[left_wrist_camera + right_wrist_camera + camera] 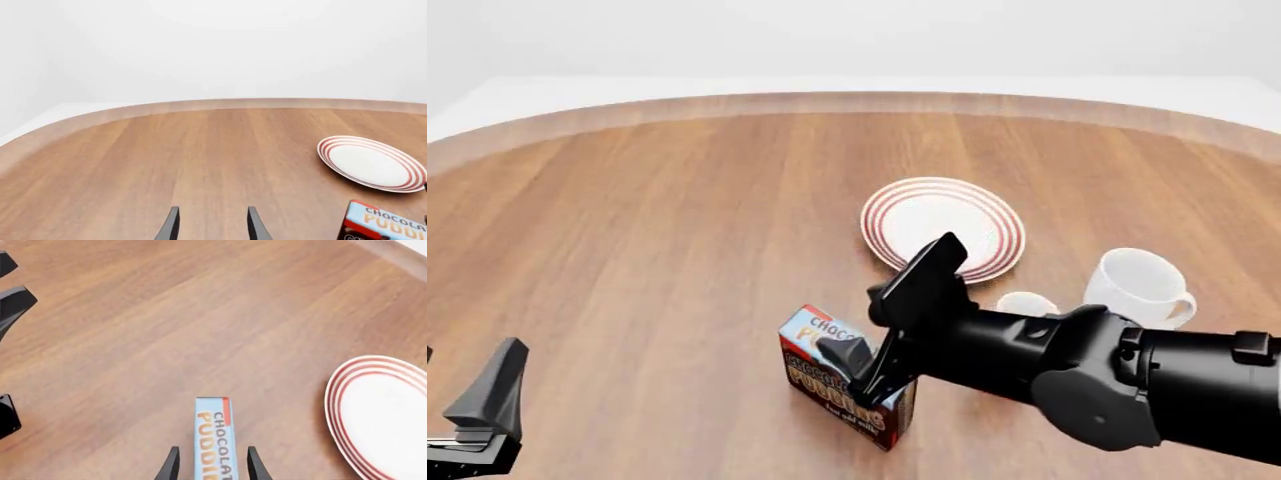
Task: Put the chocolate pudding to the right of the plate.
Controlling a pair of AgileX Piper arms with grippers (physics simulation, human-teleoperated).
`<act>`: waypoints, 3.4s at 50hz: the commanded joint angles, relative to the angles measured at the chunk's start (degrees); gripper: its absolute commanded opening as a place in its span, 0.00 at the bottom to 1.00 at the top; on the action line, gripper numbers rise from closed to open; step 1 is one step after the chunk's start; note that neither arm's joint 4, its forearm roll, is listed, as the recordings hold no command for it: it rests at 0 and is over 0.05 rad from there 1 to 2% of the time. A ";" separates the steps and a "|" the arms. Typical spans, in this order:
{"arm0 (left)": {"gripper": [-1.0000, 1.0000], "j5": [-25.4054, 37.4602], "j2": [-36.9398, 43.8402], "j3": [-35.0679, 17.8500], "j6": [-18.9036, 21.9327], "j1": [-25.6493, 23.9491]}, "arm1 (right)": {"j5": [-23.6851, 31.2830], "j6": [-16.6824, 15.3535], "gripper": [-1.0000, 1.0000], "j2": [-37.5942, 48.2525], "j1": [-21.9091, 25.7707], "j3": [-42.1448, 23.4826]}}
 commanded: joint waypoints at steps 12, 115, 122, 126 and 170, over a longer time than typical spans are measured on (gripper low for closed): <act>1.00 0.00 0.00 0.00 0.00 0.00 | -1.42 -0.30 1.00 1.93 -0.59 0.81; 1.00 0.00 0.00 0.00 0.00 0.00 | -12.36 3.85 1.00 14.79 -0.71 4.75; 1.00 0.00 0.00 0.00 0.00 0.00 | -13.09 3.56 0.00 13.82 -1.50 5.79; 1.00 0.00 0.00 0.00 0.00 0.00 | -12.65 3.41 0.00 13.38 -1.58 5.57; 1.00 0.00 0.00 0.00 0.00 0.00 | 2.37 -2.72 0.00 -0.93 -4.29 -6.28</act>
